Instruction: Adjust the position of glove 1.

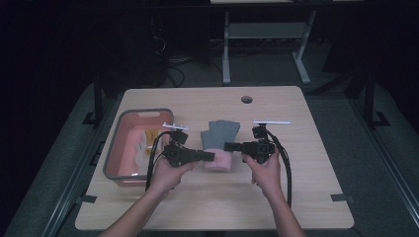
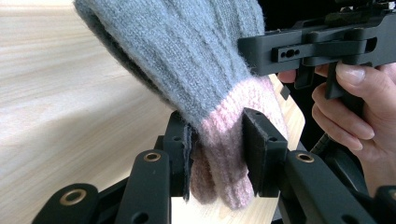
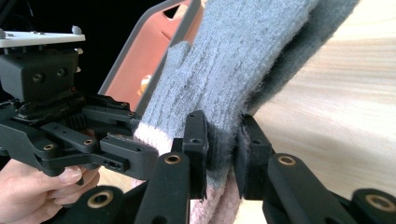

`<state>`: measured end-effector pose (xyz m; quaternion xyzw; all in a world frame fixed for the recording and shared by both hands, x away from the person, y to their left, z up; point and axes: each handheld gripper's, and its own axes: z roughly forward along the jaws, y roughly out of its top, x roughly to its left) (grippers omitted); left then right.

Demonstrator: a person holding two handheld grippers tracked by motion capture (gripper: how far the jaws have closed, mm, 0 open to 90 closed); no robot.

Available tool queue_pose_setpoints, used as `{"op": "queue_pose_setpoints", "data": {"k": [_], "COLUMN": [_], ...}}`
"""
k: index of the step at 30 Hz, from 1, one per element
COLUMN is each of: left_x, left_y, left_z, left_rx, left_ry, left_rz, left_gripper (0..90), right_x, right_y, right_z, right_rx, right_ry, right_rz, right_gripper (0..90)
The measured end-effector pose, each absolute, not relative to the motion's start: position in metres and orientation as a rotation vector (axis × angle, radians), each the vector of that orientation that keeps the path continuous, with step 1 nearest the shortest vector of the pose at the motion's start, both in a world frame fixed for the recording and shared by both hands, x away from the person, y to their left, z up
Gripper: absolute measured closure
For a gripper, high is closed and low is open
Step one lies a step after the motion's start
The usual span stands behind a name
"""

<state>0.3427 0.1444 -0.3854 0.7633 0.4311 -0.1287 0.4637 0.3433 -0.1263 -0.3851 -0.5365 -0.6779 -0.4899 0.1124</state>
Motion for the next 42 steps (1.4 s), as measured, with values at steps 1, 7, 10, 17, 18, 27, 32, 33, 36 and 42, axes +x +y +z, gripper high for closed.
{"op": "queue_pose_setpoints", "data": {"k": [1, 7, 10, 17, 18, 27, 32, 33, 36, 42], "left_x": [0.343, 0.344, 0.344, 0.341, 0.341, 0.339, 0.339, 0.339, 0.340, 0.341], "left_y": [0.146, 0.156, 0.160, 0.170, 0.171, 0.180, 0.187, 0.187, 0.192, 0.201], "left_z": [-0.385, -0.383, -0.382, -0.380, -0.380, -0.375, -0.372, -0.372, -0.370, -0.361], "left_rx": [1.877, 1.864, 1.860, 1.851, 1.852, 1.837, 1.838, 1.836, 1.836, 1.833], "left_ry": [1.060, 1.051, 1.048, 1.053, 1.055, 1.067, 1.068, 1.070, 1.072, 1.074], "left_rz": [-0.317, -0.327, -0.322, -0.315, -0.314, -0.292, -0.283, -0.284, -0.281, -0.259], "left_gripper": [64.9, 65.0, 65.3, 66.2, 66.3, 66.5, 66.6, 66.6, 66.6, 66.7], "right_x": [0.344, 0.347, 0.348, 0.350, 0.350, 0.354, 0.357, 0.357, 0.359, 0.363], "right_y": [-0.125, -0.117, -0.113, -0.102, -0.101, -0.090, -0.086, -0.085, -0.081, -0.071], "right_z": [-0.385, -0.382, -0.379, -0.376, -0.375, -0.370, -0.369, -0.370, -0.368, -0.360], "right_rx": [-1.572, -1.556, -1.548, -1.523, -1.521, -1.505, -1.489, -1.486, -1.480, -1.458], "right_ry": [-1.987, -1.997, -2.007, -2.035, -2.037, -2.055, -2.035, -2.035, -2.040, -2.054], "right_rz": [-1.438, -1.435, -1.430, -1.422, -1.416, -1.406, -1.417, -1.418, -1.412, -1.423], "right_gripper": [76.5, 76.5, 76.5, 76.5, 76.5, 76.5, 76.5, 76.5, 76.5, 76.5]}}
